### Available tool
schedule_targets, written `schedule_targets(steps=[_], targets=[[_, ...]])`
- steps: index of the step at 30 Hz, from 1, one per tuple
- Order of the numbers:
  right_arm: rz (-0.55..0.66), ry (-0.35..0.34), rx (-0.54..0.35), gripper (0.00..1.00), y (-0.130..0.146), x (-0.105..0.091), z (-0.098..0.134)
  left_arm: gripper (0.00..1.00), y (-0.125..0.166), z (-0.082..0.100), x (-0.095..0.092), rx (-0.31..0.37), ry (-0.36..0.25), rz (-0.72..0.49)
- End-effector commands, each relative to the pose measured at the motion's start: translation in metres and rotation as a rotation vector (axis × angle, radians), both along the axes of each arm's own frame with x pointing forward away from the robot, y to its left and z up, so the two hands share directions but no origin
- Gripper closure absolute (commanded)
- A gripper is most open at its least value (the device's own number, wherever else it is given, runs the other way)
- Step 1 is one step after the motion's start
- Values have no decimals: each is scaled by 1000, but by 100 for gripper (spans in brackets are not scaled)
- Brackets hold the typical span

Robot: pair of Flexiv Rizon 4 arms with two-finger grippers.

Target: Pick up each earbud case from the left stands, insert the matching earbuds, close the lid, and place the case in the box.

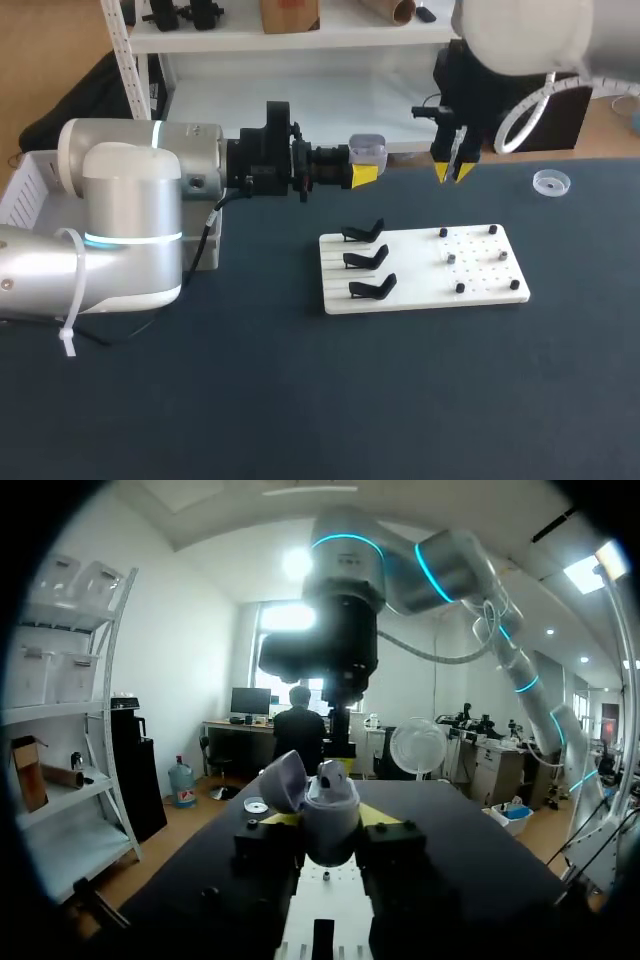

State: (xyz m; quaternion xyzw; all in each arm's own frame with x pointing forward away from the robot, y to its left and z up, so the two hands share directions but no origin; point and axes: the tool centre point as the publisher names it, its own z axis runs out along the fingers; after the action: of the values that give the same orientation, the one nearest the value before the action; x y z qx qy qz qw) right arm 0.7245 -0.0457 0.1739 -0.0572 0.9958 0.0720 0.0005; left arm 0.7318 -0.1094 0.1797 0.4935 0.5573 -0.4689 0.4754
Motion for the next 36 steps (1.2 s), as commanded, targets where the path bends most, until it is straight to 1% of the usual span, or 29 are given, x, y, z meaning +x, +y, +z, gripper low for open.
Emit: schedule_targets(steps=[1, 6, 8, 9, 12, 14, 17, 19, 20, 24, 27, 30, 36], targets=[[-1, -6, 2, 100, -1, -2, -1, 100, 0, 0, 0, -2, -1, 1], [-1, -6, 2, 100, -1, -2, -1, 100, 0, 0, 0, -2, -1, 1], [41, -45, 2, 100, 10, -4, 7, 100, 0, 0, 0, -2, -1, 1], [89, -74, 19, 100, 16, -7, 14, 100, 0, 0, 0, -2, -1, 1], [140, -146, 51, 100, 22, -13, 31, 100, 0, 0, 0, -2, -1, 1], [169, -178, 51, 100, 24, -19, 44, 100, 0, 0, 0, -2, -1, 1], [205, -229, 11, 100, 29, -29, 63, 100, 0, 0, 0, -2, -1, 1], [231, -247, -12, 100, 34, -35, 73, 100, 0, 0, 0, -2, -1, 1], [243, -252, -41, 100, 37, -37, 78, 100, 0, 0, 0, -2, -1, 1], [293, -244, -59, 100, 48, -43, 88, 100, 0, 0, 0, -2, -1, 1], [342, -250, -66, 100, 61, -48, 95, 100, 0, 0, 0, -2, -1, 1], [377, -261, -88, 100, 73, -49, 97, 100, 0, 0, 0, -2, -1, 1], [432, -248, -108, 100, 95, -44, 94, 100, 0, 0, 0, -2, -1, 1]])
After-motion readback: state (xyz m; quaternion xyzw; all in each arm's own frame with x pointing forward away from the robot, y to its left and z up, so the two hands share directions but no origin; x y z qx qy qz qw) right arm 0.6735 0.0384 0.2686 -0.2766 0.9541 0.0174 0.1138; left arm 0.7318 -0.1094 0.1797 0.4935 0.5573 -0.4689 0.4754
